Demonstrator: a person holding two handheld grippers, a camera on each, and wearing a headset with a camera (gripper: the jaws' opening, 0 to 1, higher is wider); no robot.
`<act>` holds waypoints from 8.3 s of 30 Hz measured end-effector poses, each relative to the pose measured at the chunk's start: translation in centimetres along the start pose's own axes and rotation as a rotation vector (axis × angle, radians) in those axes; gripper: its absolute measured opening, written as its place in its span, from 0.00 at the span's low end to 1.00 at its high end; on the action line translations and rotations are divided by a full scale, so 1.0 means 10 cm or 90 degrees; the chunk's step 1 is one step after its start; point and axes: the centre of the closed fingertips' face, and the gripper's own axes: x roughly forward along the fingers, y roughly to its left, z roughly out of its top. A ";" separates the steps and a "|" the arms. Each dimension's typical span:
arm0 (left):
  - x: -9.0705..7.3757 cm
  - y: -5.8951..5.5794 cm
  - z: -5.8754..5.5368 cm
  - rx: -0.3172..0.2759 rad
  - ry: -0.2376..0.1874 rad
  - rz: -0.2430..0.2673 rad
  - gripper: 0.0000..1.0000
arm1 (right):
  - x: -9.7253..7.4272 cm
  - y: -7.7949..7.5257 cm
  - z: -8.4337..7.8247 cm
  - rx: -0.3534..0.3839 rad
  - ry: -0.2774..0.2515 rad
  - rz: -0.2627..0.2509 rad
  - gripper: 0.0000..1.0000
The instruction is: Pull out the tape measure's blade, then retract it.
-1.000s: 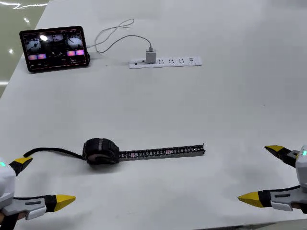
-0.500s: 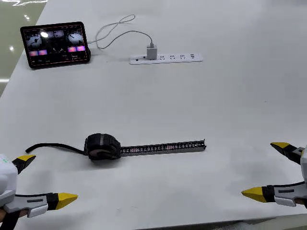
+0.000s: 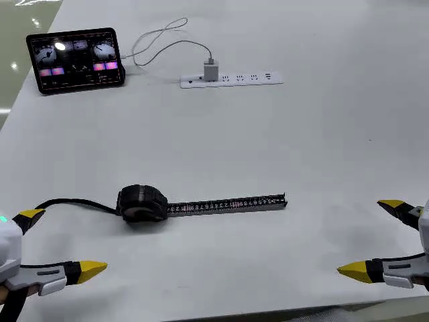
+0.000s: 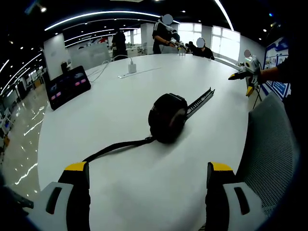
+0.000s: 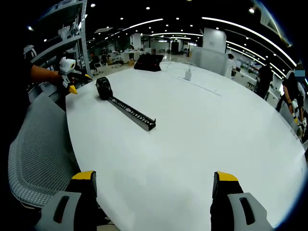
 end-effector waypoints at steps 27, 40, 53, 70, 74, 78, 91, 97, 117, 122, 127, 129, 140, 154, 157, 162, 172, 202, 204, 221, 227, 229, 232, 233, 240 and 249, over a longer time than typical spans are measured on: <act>0.24 -0.27 0.33 -0.023 -0.006 -0.028 0.99 | 0.10 -0.17 0.26 -0.082 0.048 0.033 0.99; 0.36 -0.31 0.39 -0.026 0.001 0.006 0.99 | 0.23 -0.17 0.30 -0.128 0.099 0.092 0.99; 0.53 -0.40 0.56 -0.045 -0.016 0.032 0.99 | 0.36 -0.19 0.54 -0.169 0.110 0.123 0.99; 0.74 -0.34 0.70 -0.088 -0.027 0.104 0.99 | 0.60 -0.18 0.68 -0.213 0.131 0.154 0.99; 0.79 -0.32 0.70 -0.112 -0.032 0.115 0.99 | 0.64 -0.15 0.75 -0.231 0.131 0.161 0.99; 0.80 -0.28 0.73 -0.125 -0.048 0.136 0.99 | 0.70 -0.16 0.80 -0.242 0.133 0.167 0.99; 0.81 -0.21 0.85 -0.159 -0.115 0.192 0.99 | 0.99 -0.13 0.81 -0.289 0.153 0.195 0.95; 0.83 -0.19 0.84 -0.176 -0.119 0.217 0.99 | 1.10 -0.14 0.79 -0.308 0.168 0.202 0.95; 0.90 -0.23 0.82 -0.169 -0.128 0.244 0.99 | 1.27 -0.04 0.65 -0.378 0.202 0.255 0.72; 0.90 -0.19 0.80 -0.185 -0.132 0.249 0.99 | 1.28 -0.01 0.64 -0.381 0.202 0.263 0.63; 0.90 -0.18 0.79 -0.196 -0.137 0.246 0.99 | 1.26 0.02 0.63 -0.373 0.207 0.274 0.50; 0.90 -0.17 0.78 -0.195 -0.136 0.246 0.99 | 1.25 0.02 0.62 -0.376 0.210 0.277 0.47; 0.90 -0.17 0.76 -0.196 -0.135 0.248 0.99 | 1.24 0.08 0.59 -0.384 0.215 0.288 0.35; 0.91 -0.18 0.77 -0.193 -0.137 0.248 0.99 | 1.26 0.08 0.54 -0.399 0.214 0.290 0.17; 0.90 -0.18 0.77 -0.188 -0.135 0.251 0.99 | 1.26 0.09 0.53 -0.402 0.215 0.293 0.15; 0.90 -0.18 0.76 -0.188 -0.134 0.253 0.99 | 1.28 0.08 0.53 -0.401 0.211 0.287 0.13; 0.94 -0.17 0.74 -0.197 -0.130 0.250 0.99 | 1.28 0.09 0.53 -0.410 0.221 0.287 0.10; 1.02 -0.26 0.67 -0.232 -0.111 0.223 0.64 | 1.30 0.08 0.54 -0.385 0.274 0.268 0.10; 1.02 -0.26 0.67 -0.233 -0.110 0.224 0.64 | 1.31 0.07 0.53 -0.380 0.278 0.265 0.10; 1.04 -0.27 0.64 -0.194 -0.078 0.220 0.62 | 1.31 0.06 0.53 -0.349 0.279 0.254 0.09; 1.03 -0.27 0.64 -0.193 -0.077 0.220 0.61 | 1.35 0.09 0.54 -0.339 0.272 0.255 0.09; 1.03 -0.27 0.64 -0.193 -0.075 0.220 0.61 | 1.34 0.08 0.54 -0.338 0.270 0.257 0.09; 1.03 -0.27 0.64 -0.195 -0.077 0.218 0.61 | 1.34 0.09 0.54 -0.350 0.267 0.261 0.09; 1.04 -0.27 0.64 -0.195 -0.075 0.217 0.61 | 1.34 0.09 0.54 -0.353 0.267 0.262 0.09; 1.04 -0.27 0.63 -0.195 -0.073 0.216 0.61 | 1.32 0.10 0.54 -0.371 0.265 0.258 0.09; 1.04 -0.27 0.63 -0.194 -0.073 0.215 0.61 | 1.32 0.12 0.56 -0.363 0.270 0.257 0.09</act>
